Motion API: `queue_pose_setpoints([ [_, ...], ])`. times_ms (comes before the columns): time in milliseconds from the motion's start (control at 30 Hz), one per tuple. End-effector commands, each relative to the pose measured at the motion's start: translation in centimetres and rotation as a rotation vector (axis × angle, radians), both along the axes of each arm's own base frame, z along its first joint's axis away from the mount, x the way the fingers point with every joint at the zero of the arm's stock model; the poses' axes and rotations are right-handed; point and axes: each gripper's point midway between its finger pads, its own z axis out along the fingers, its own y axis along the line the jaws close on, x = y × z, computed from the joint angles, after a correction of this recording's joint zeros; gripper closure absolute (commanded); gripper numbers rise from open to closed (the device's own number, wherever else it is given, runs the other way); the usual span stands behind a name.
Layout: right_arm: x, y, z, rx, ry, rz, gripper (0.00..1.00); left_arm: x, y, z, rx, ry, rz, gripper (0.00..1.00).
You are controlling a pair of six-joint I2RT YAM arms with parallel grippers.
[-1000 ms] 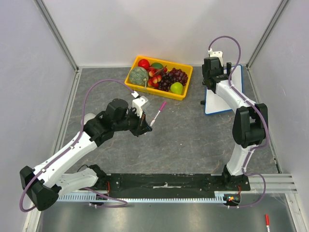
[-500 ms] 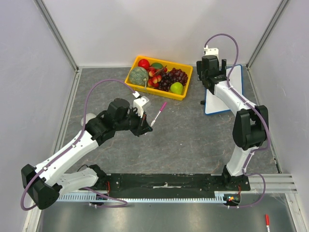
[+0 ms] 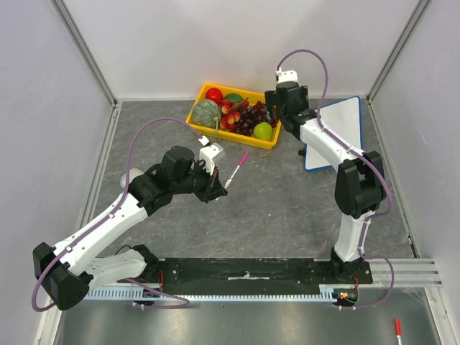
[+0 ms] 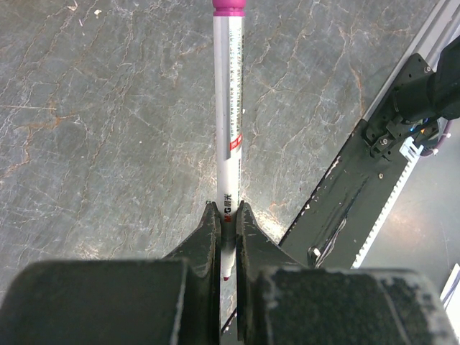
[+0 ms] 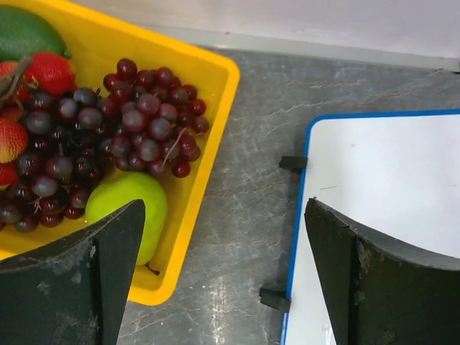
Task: Write a sentence on the whiteboard
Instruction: Move the whiteboard to the corner of the board.
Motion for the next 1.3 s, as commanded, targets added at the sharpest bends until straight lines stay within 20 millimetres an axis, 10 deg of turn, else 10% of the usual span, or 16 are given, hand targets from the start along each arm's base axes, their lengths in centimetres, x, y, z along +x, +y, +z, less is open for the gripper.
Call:
queue_pose_setpoints([
  [0, 0.5, 1.5, -0.7, 0.007, 0.028, 0.022, 0.02, 0.4, -0.6, 1.0, -0.038, -0.040, -0.015, 0.98],
  [533, 1.4, 1.5, -1.6, -0.031, 0.063, -0.007, 0.02, 0.4, -0.6, 1.3, -0.049, -0.047, -0.014, 0.98],
  [867, 0.7, -1.9, 3.4, -0.109, -0.029, -0.121, 0.02, 0.4, -0.4, 1.6, -0.056, -0.060, -0.006, 0.98],
  [1267, 0.3, -9.6, -2.8, 0.030, 0.121, -0.194, 0.02, 0.1, -0.2, 1.7, -0.062, -0.065, -0.005, 0.98],
])
